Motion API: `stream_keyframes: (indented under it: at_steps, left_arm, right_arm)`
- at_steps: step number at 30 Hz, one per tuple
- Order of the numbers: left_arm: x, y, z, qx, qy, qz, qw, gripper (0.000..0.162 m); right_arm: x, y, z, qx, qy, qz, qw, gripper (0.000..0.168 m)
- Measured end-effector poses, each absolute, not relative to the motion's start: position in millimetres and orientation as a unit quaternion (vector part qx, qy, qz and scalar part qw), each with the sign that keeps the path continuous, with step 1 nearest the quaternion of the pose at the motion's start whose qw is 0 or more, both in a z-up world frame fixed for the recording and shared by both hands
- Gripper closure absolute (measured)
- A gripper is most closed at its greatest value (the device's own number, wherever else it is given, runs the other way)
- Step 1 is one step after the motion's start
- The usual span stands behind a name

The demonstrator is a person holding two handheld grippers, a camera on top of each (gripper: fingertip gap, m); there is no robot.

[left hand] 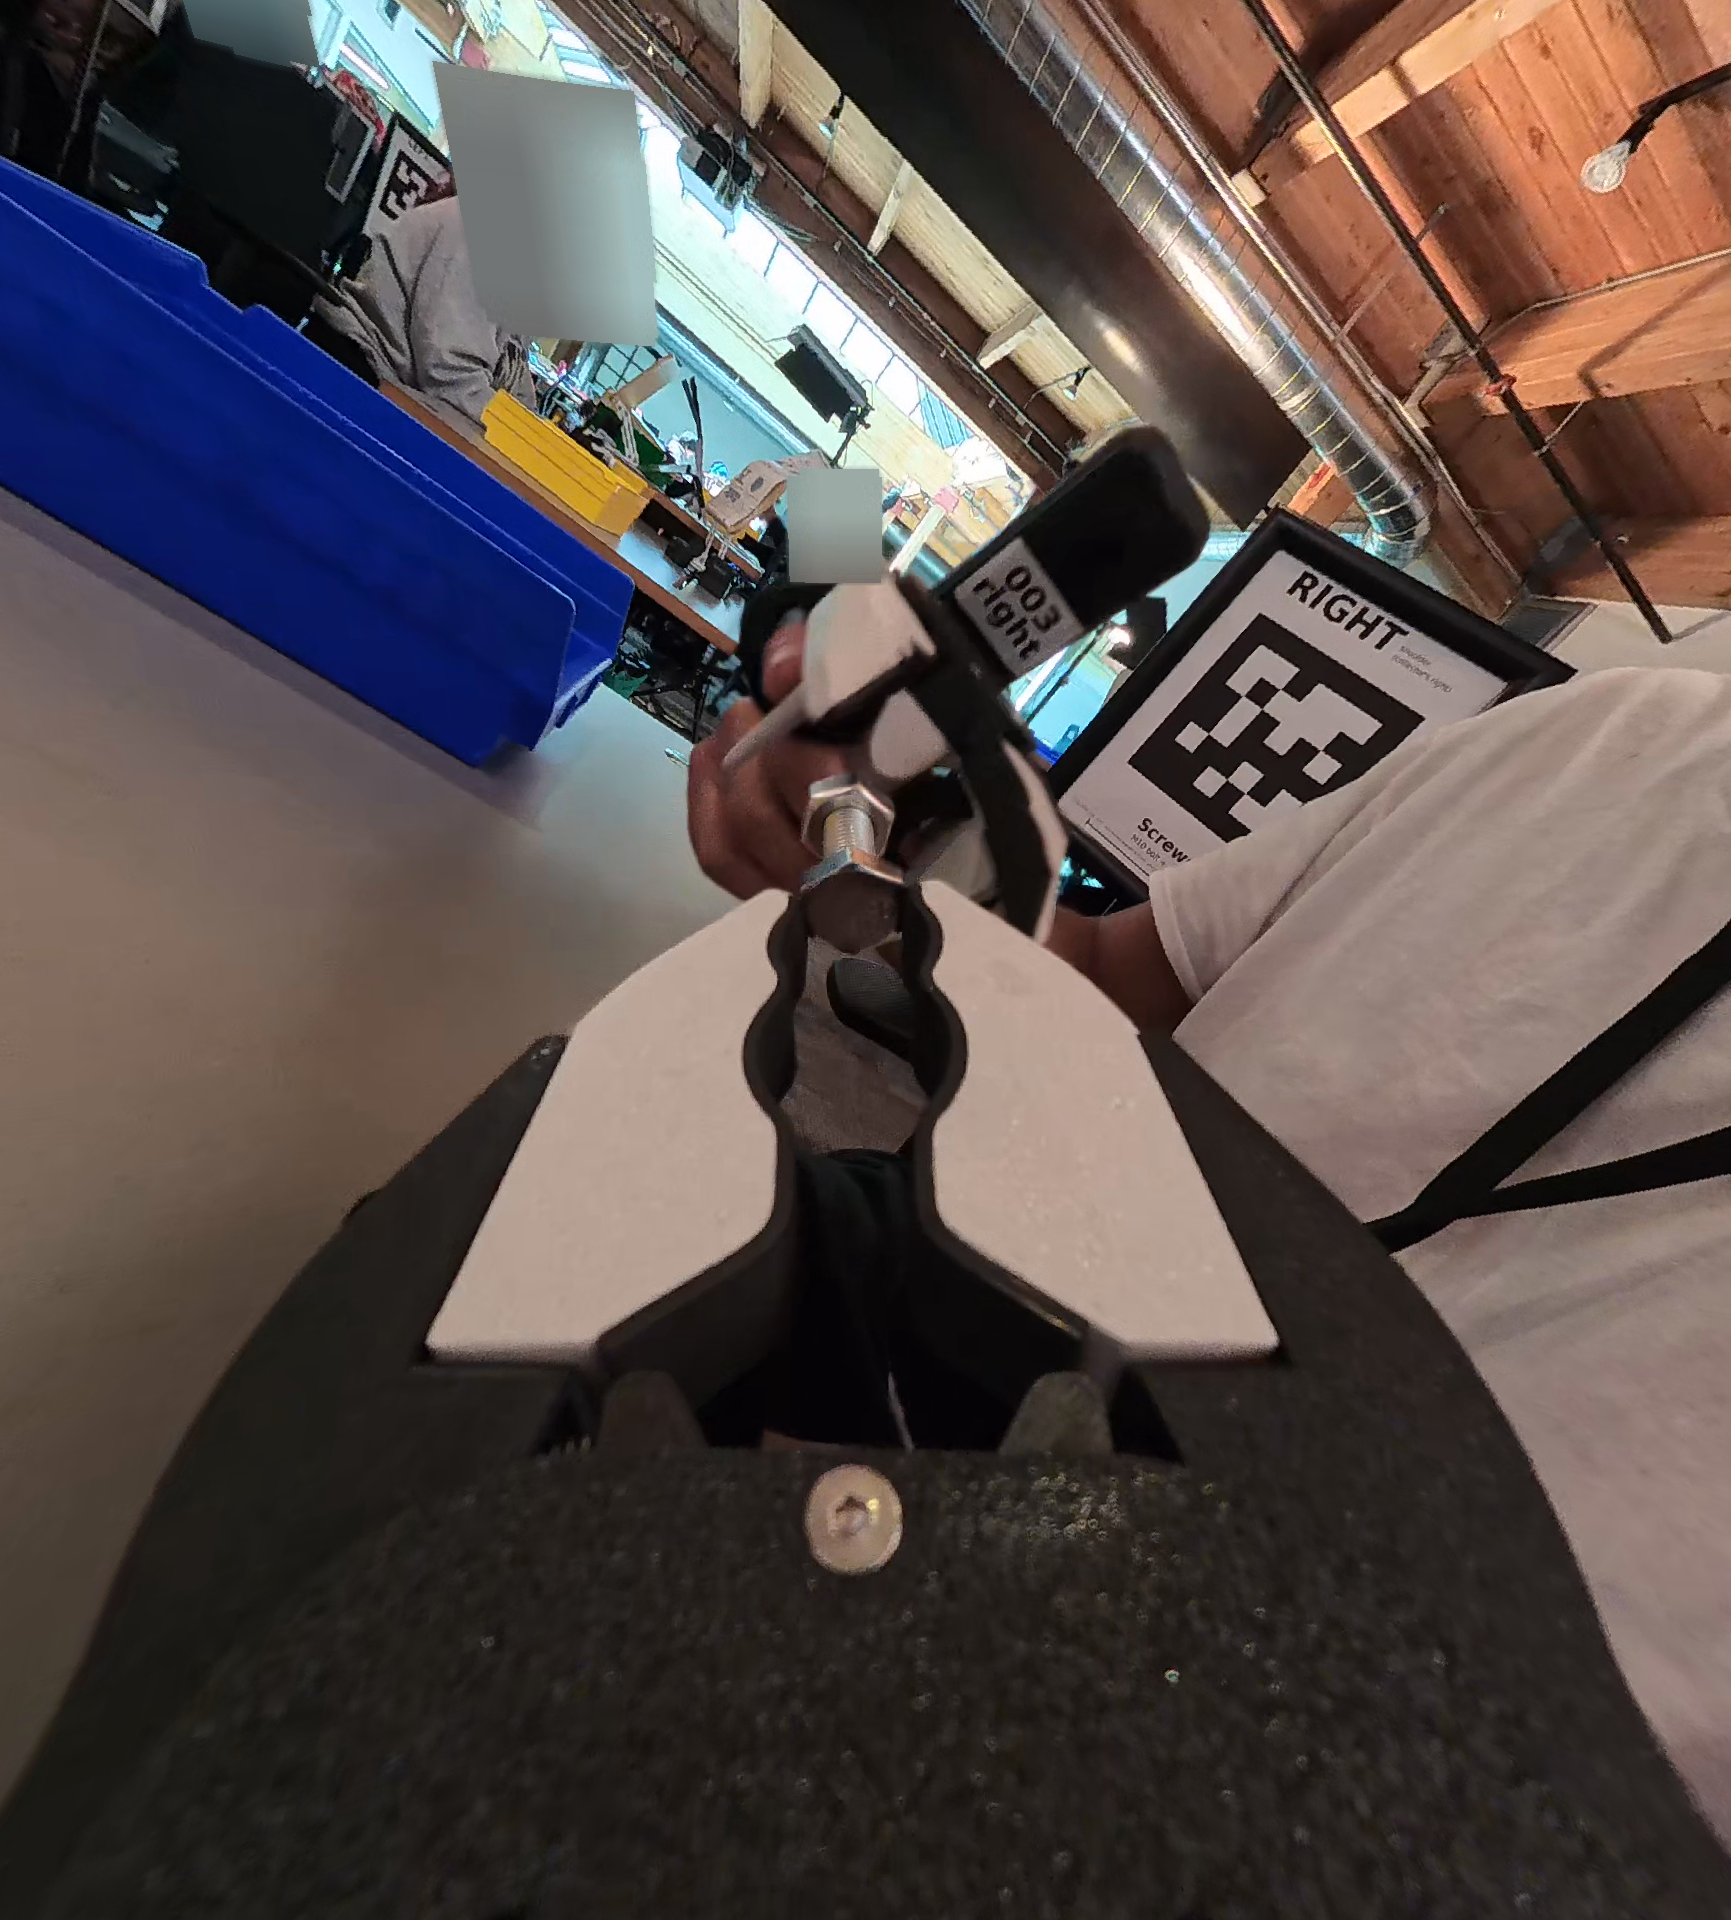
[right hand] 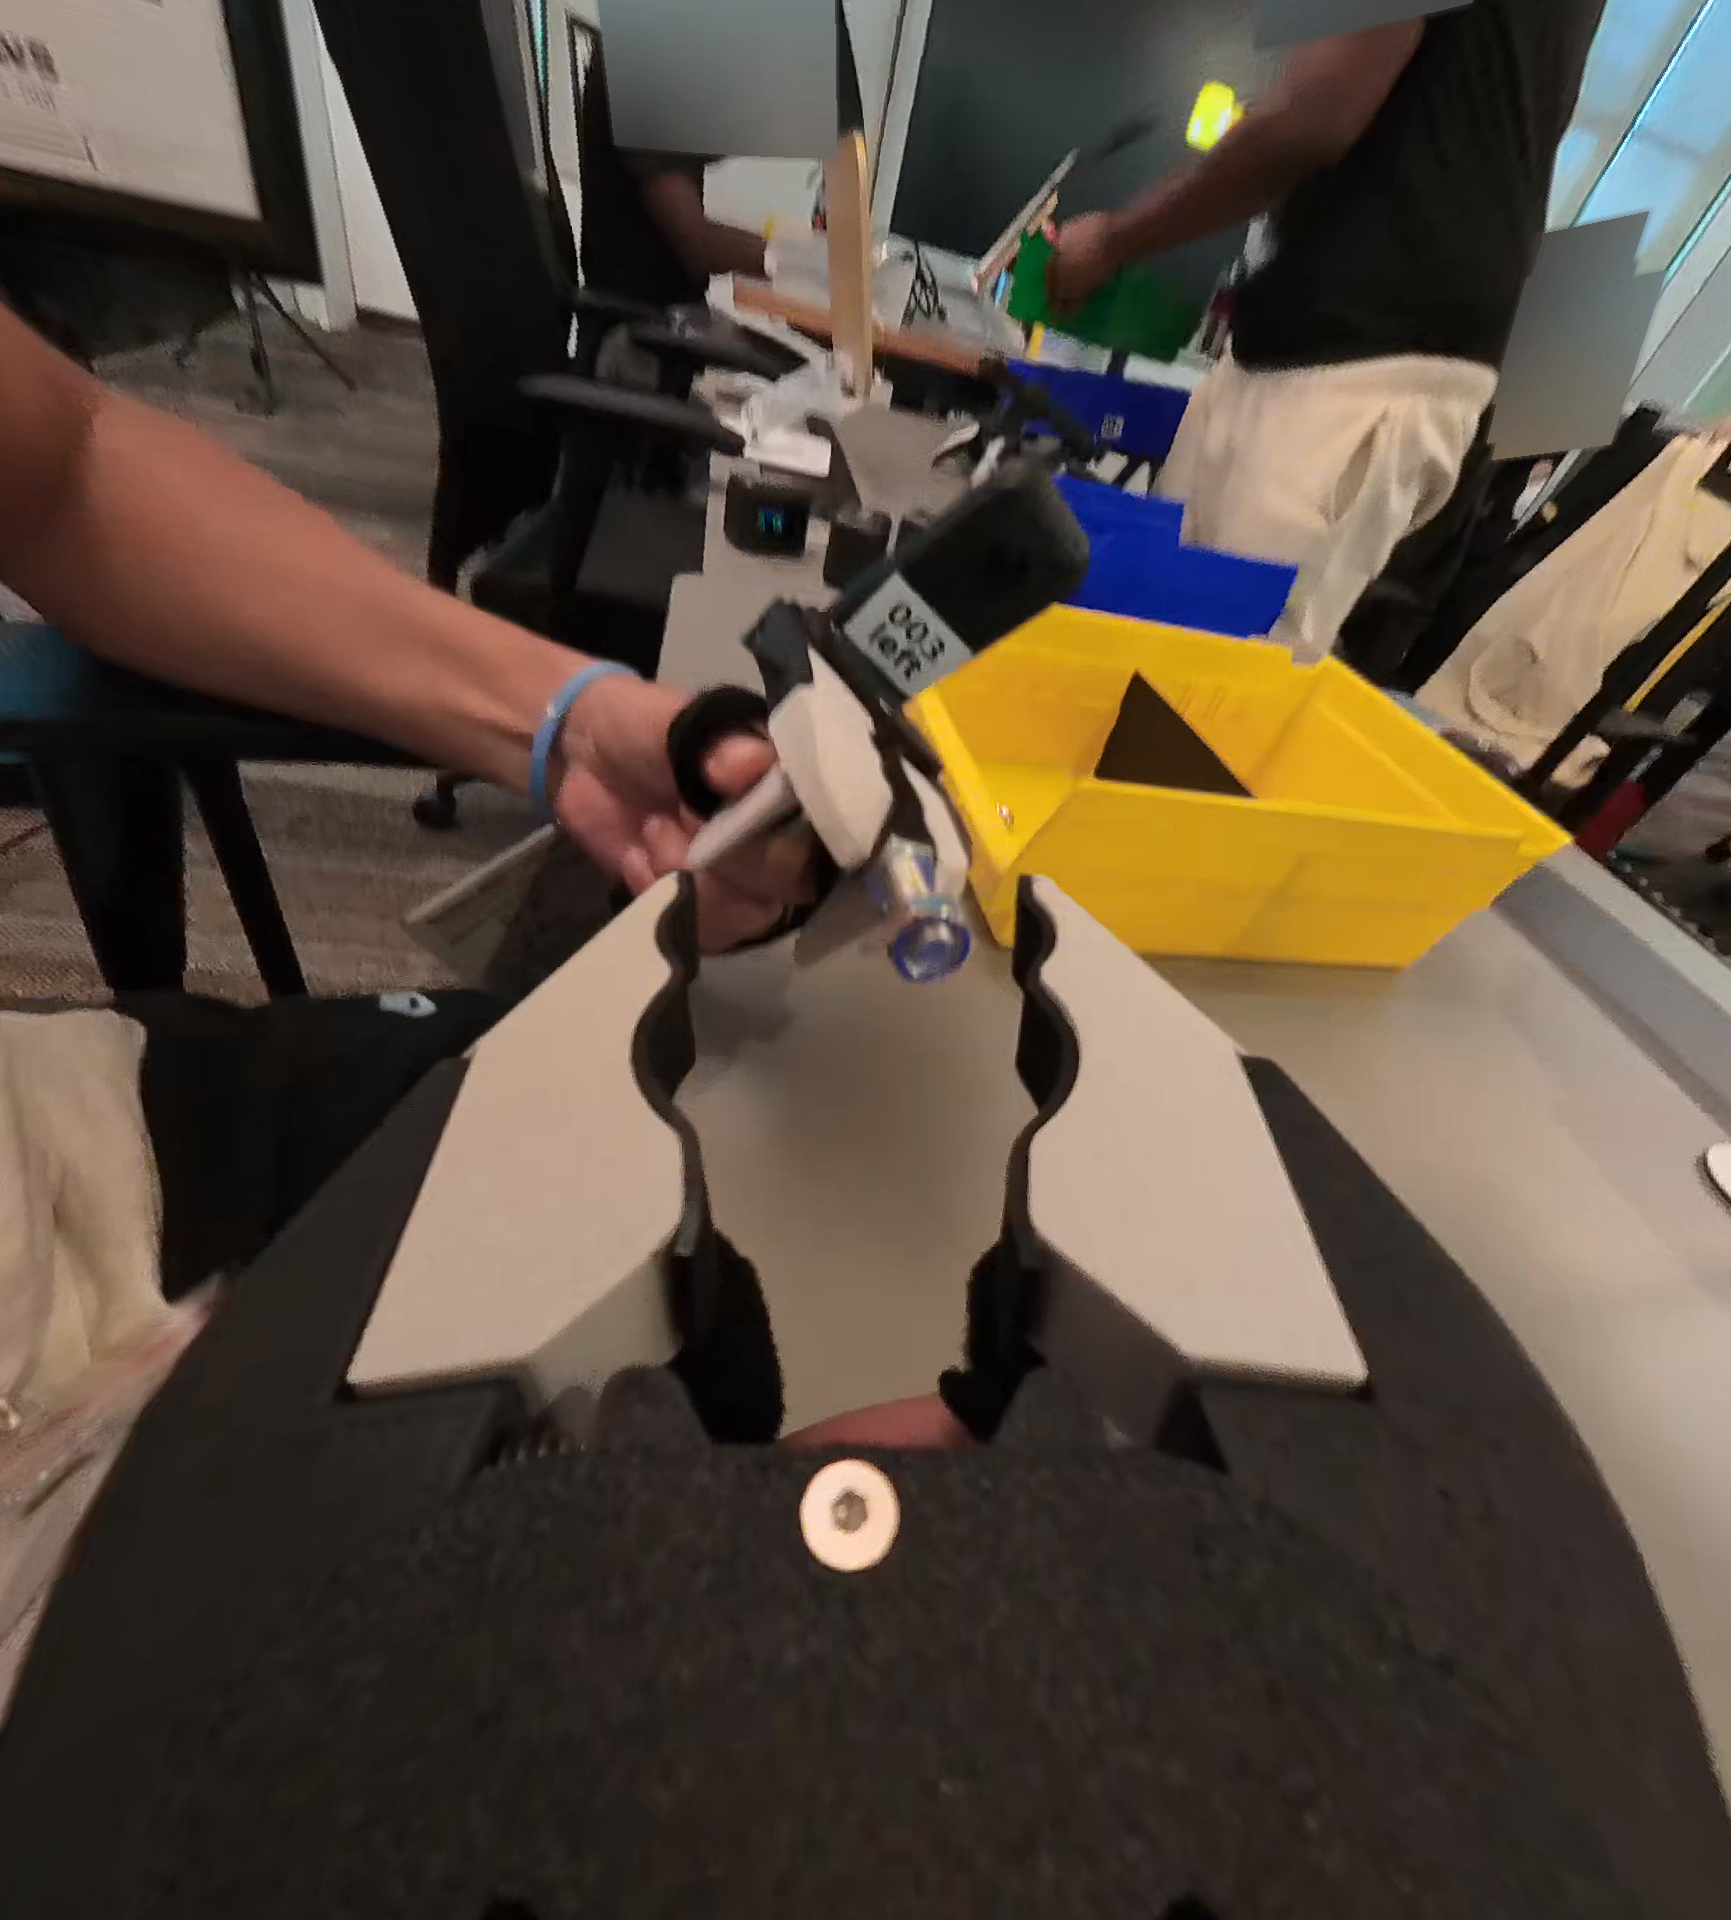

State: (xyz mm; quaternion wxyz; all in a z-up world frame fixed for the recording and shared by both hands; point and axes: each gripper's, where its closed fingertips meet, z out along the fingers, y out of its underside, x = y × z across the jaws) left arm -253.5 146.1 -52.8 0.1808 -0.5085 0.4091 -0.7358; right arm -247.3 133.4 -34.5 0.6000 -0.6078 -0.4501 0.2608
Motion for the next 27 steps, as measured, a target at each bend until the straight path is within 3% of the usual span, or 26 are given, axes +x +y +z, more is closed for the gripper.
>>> stream_keyframes:
  at_steps: [10, 17, 25, 27]
  left_arm:
    - [-255.4, 149.8, -45.6, -0.503, 0.398, -0.741, 0.196, 0.145]
    - [-253.0, 146.1, -48.5, -0.506, 0.407, -0.735, 0.195, 0.145]
    - [-255.6, 150.8, -43.8, -0.504, 0.398, -0.738, 0.206, 0.145]
    - [-255.1, 151.1, -44.2, -0.505, 0.399, -0.737, 0.207, 0.145]
  right_arm:
    - [-257.3, 129.8, -80.0, -0.642, -0.443, 0.305, 0.546, 0.108]
    - [-249.7, 137.9, -25.2, -0.603, -0.405, 0.315, 0.611, 0.108]
    - [-261.4, 129.6, -83.2, -0.648, -0.422, 0.331, 0.542, 0.109]
    - [-256.8, 134.8, -78.0, -0.65, -0.409, 0.329, 0.55, 0.108]
